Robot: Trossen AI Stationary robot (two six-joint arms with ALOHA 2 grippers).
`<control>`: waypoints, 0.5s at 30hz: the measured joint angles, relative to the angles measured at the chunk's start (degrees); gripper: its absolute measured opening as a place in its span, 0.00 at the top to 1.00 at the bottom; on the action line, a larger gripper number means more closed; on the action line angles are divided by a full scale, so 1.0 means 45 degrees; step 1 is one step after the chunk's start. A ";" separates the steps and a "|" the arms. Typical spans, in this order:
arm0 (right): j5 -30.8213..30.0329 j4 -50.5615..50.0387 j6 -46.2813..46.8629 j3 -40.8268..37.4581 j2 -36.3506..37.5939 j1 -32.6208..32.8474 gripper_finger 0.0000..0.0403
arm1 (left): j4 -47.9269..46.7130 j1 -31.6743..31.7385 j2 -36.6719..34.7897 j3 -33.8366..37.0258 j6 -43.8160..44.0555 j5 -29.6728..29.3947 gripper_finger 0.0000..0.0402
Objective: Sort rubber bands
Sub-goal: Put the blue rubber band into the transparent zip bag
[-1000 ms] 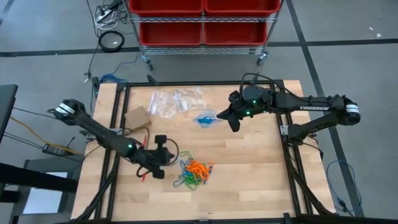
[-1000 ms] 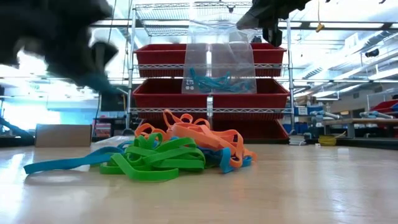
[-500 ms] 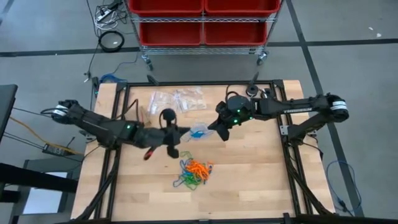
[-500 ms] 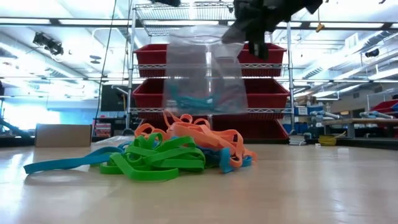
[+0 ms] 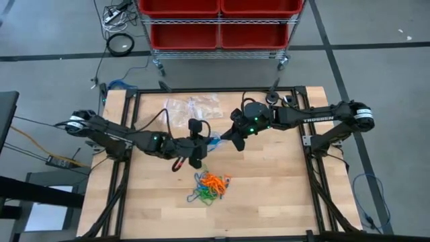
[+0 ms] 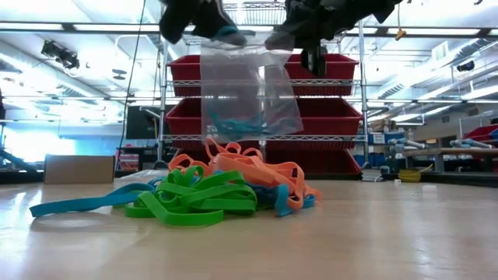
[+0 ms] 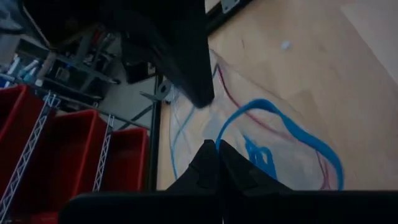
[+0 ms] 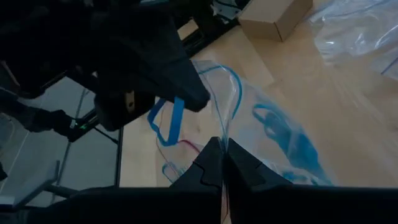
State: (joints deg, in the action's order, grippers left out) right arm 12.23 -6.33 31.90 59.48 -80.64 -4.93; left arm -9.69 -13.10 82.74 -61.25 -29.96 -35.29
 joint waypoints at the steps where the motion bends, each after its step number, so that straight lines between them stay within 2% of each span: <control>1: 0.0000 0.0004 0.0009 0.0000 0.0000 0.0000 1.00 | 0.0005 -0.0005 0.0045 0.0000 -0.0081 0.0000 1.00; 13: 0.0000 0.0116 0.0111 0.0000 0.0000 0.0000 1.00 | 0.0995 -0.0077 0.0116 -0.0005 -0.1577 -0.0312 0.99; 15: -0.0003 0.0119 0.0111 0.0000 0.0000 0.0000 1.00 | 0.1054 -0.0056 0.0118 -0.0005 -0.1934 -0.0864 0.99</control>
State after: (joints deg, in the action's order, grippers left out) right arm 12.22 -5.79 32.40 59.48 -80.64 -4.93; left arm -4.95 -13.36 83.27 -61.28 -38.66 -39.18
